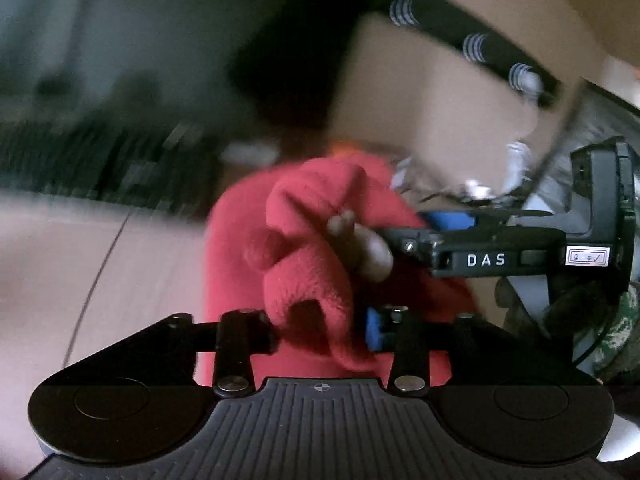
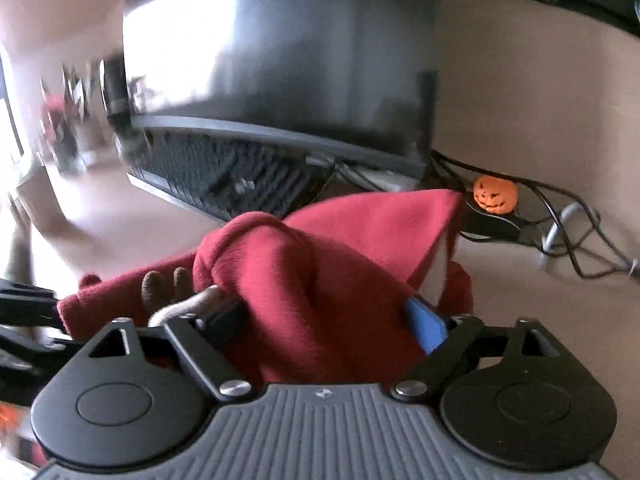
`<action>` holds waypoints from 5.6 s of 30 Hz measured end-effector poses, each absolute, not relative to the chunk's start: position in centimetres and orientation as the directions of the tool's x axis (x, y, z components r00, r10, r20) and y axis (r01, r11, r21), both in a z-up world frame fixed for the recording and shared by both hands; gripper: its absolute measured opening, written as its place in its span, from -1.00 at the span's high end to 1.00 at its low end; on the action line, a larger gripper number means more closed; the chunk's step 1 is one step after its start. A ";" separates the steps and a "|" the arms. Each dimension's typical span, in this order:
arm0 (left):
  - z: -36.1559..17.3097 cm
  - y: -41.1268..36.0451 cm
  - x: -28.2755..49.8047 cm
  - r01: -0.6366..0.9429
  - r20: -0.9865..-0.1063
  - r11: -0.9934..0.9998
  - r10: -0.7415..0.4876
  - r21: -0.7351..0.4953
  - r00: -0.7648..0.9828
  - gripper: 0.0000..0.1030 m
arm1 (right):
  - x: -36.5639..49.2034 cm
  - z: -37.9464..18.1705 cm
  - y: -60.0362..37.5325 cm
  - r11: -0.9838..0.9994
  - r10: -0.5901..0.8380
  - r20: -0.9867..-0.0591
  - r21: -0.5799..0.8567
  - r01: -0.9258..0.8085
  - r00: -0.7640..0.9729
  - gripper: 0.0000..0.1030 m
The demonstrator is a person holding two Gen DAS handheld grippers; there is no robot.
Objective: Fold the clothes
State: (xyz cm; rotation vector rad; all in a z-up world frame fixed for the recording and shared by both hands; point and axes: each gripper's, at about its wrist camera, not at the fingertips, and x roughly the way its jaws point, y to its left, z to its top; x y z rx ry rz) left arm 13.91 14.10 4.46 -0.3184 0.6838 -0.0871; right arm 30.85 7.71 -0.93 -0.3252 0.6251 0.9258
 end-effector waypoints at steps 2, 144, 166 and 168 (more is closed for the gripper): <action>2.9 15.9 12.9 -0.084 -0.619 0.924 -0.180 -0.372 0.764 -0.12 | 30.6 -1.0 8.4 0.578 0.618 -0.637 -0.030 -0.815 0.461 -0.83; 0.7 10.2 19.5 0.097 -0.635 0.968 -0.225 -0.230 0.739 -1.00 | 48.5 -4.0 3.5 0.810 0.477 -0.780 0.209 -0.548 0.406 -1.00; 0.0 11.8 18.4 0.110 -0.614 0.955 -0.264 -0.277 0.744 -1.00 | 38.3 -6.5 -0.5 0.680 0.705 -0.704 0.636 -0.363 0.086 -1.00; 0.0 12.0 18.3 0.116 -0.611 0.952 -0.271 -0.282 0.744 -1.00 | 38.9 -8.3 -1.4 0.642 0.756 -0.654 0.735 -0.219 0.022 -1.00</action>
